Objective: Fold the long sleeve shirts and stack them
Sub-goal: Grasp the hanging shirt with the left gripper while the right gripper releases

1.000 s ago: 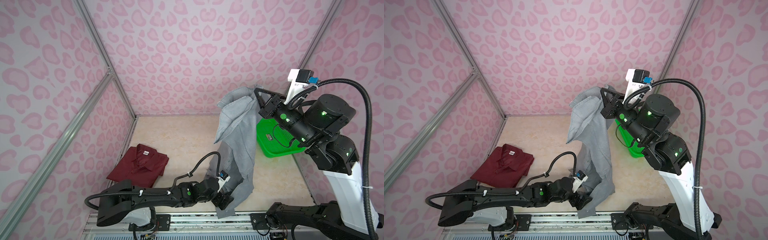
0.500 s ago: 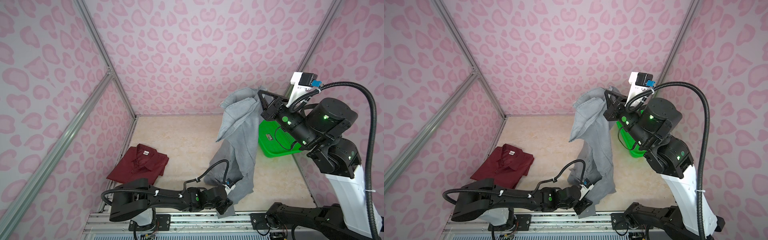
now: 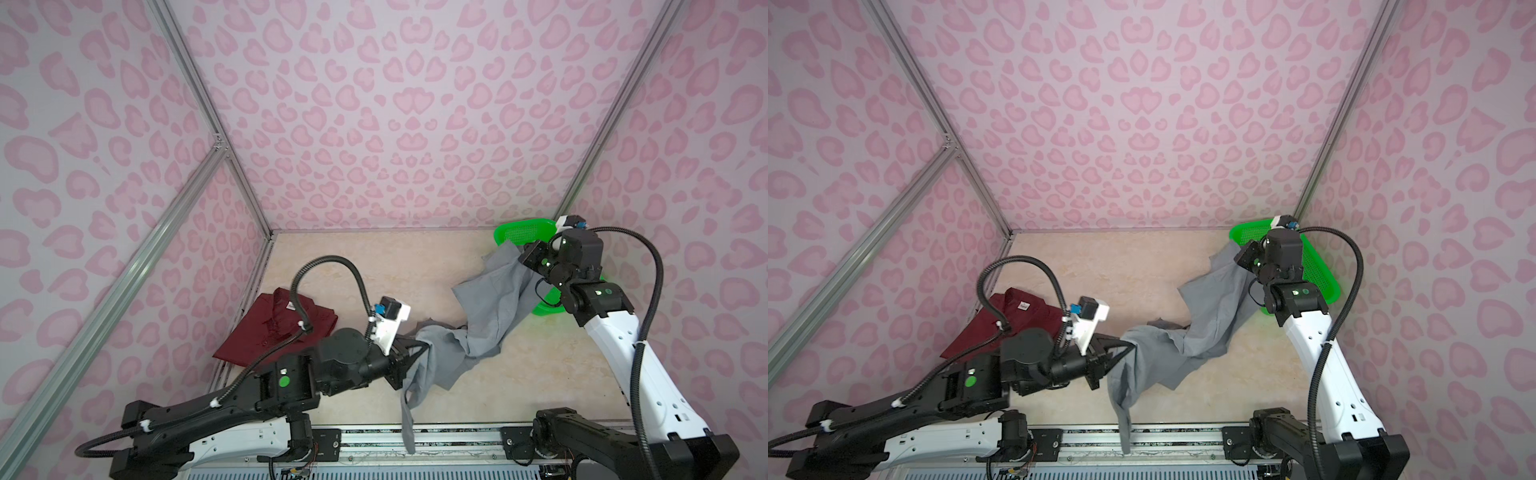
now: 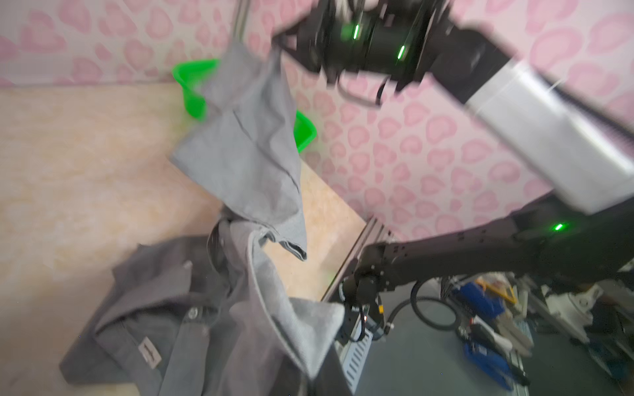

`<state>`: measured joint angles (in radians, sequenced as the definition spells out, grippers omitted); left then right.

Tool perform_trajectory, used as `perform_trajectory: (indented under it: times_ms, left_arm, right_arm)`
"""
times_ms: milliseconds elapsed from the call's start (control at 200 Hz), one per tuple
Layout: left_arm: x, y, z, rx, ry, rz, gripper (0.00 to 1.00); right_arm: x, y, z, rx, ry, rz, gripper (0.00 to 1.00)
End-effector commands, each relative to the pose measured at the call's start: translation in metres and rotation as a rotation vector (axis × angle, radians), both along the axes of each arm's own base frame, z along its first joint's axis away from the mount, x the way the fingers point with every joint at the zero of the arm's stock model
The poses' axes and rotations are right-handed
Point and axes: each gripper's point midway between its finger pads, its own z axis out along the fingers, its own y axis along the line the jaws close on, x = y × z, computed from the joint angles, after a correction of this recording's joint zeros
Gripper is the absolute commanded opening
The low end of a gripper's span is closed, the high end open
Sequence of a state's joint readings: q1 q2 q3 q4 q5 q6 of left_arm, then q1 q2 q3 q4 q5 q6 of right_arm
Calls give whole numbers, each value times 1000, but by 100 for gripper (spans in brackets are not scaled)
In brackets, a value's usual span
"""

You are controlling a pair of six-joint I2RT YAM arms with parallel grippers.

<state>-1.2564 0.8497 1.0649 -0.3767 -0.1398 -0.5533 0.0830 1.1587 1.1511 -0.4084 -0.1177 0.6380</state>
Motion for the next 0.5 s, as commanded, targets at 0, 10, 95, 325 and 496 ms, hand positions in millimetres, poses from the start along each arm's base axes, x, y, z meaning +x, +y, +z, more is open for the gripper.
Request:
perform_trajectory:
  times_ms: [0,10,95,325,496]
  left_arm:
    - [5,39,15,93,42,50,4]
    - [6,42,20,88,45,57,4]
    - [13,57,57,49,65,95,4]
    - [34,65,109,53,159,148,4]
    - [61,44,116,50,237,141,3]
  right_arm:
    - [4,20,-18,151,5,72,1]
    - [4,20,-21,151,13,72,3]
    - [-2,24,-35,129,43,87,23]
    - [-37,55,-4,-62,2,235,52]
    - [-92,120,42,-191,-172,520,57]
